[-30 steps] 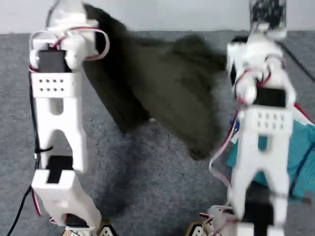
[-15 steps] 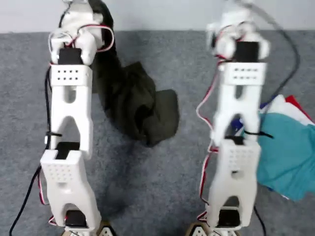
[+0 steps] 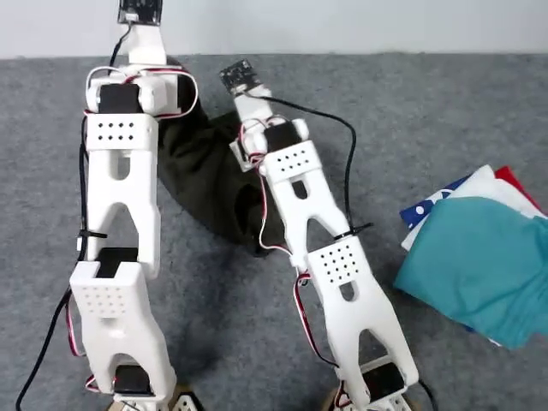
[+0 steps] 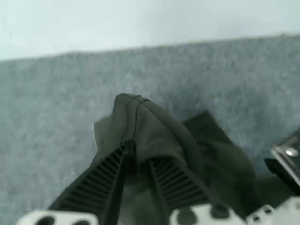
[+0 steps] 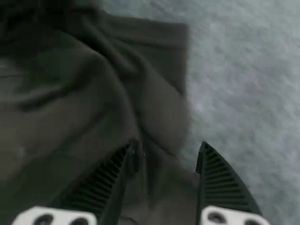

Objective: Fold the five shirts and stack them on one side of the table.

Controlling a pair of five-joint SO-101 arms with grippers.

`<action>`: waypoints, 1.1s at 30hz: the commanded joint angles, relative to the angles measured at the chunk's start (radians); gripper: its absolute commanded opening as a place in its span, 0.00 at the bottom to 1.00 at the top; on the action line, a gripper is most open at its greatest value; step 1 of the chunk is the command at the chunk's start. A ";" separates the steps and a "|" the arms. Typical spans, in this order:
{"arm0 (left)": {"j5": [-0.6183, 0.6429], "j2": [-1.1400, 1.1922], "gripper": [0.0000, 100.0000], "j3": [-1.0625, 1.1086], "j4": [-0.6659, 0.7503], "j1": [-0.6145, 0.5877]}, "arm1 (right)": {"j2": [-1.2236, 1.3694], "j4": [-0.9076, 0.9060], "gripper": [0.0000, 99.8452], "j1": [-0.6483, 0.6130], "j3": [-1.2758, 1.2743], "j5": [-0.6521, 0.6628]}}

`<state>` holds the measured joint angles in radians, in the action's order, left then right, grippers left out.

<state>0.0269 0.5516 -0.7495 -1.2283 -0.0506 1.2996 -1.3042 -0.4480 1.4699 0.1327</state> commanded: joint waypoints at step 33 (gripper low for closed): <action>0.008 -0.020 0.01 -0.515 -0.528 0.061 | -0.638 -0.496 0.01 0.317 0.081 0.138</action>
<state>0.0269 0.5516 -1.1945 -1.7346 0.0107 0.8332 -1.7538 -0.1458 1.5927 0.2831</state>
